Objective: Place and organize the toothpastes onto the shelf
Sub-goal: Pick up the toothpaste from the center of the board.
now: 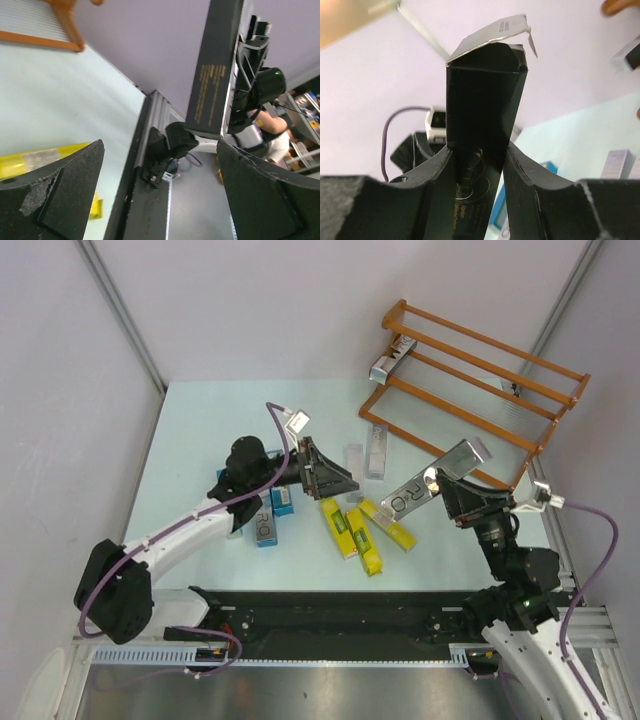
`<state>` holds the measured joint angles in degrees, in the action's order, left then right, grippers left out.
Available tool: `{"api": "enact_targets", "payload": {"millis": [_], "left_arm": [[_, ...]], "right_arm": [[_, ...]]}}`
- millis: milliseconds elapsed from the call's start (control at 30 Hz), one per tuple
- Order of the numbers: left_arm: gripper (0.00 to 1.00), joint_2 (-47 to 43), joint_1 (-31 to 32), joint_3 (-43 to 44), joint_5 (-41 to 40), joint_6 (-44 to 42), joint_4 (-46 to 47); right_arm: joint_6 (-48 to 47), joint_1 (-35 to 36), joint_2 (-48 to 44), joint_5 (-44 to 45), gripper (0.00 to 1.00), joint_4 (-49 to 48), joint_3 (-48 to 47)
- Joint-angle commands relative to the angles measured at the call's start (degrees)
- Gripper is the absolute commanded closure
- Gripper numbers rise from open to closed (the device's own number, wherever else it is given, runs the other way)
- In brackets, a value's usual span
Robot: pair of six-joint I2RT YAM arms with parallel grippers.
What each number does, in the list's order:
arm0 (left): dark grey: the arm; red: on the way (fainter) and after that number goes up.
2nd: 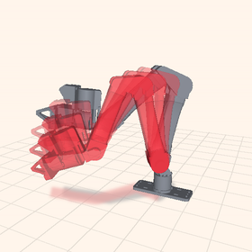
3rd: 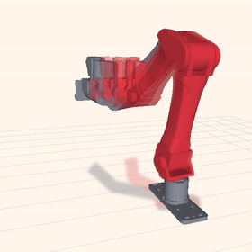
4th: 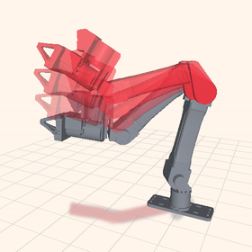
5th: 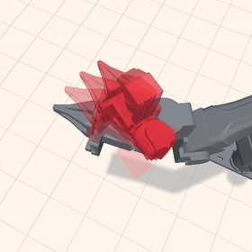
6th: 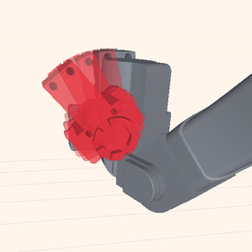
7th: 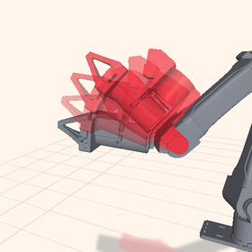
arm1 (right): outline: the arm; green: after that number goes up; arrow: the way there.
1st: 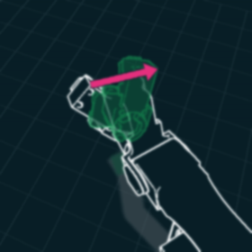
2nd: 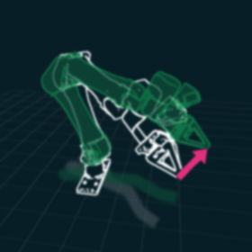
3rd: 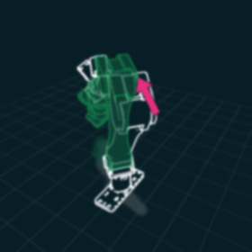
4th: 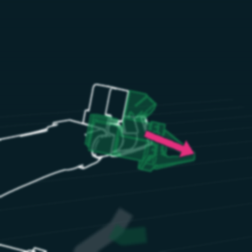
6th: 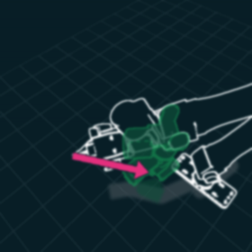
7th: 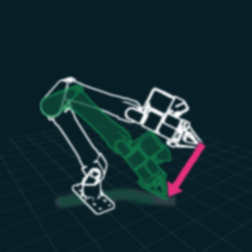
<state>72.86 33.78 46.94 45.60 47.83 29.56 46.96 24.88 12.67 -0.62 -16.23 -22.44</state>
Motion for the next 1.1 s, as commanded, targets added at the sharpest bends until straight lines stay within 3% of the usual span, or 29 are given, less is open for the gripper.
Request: {"api": "enact_targets", "payload": {"millis": [0,133,267,600,800,933,1067], "left_arm": [[0.01,1.8,6.5,0.7,-0.2,5.3,10.9],[0.05,6.1,10.9,1.5,-1.3,9.6,19.2],[0.06,9.7,15.5,3.3,-3.0,11.2,21.8],[0.15,17.3,19.3,8.8,-4.2,14.6,27.1],[0.31,18.2,20.1,10.1,-4.0,13.7,25.5],[0.52,17.8,20.3,9.5,-4.7,13.1,25.6],[0.57,17.2,20.2,9.3,-5.4,12.5,24.8]], "right_arm": [[2.2,-0.1,-7.3,11.2,0.71,3.7,1.1],[3.0,-0.1,-10.1,12.5,0.71,5.1,1.2],[3.8,-0.1,-10.2,12.1,0.72,4.9,1.1],[4.2,-0.1,-10.3,11.2,0.72,4.3,1.1],[4.3,-0.1,-10.4,11.1,0.72,4.3,1.1],[4.0,-0.1,-10.2,11.3,0.72,4.5,1.1],[4.1,-0.1,-9.9,11.3,0.69,4.7,1.1]]}}
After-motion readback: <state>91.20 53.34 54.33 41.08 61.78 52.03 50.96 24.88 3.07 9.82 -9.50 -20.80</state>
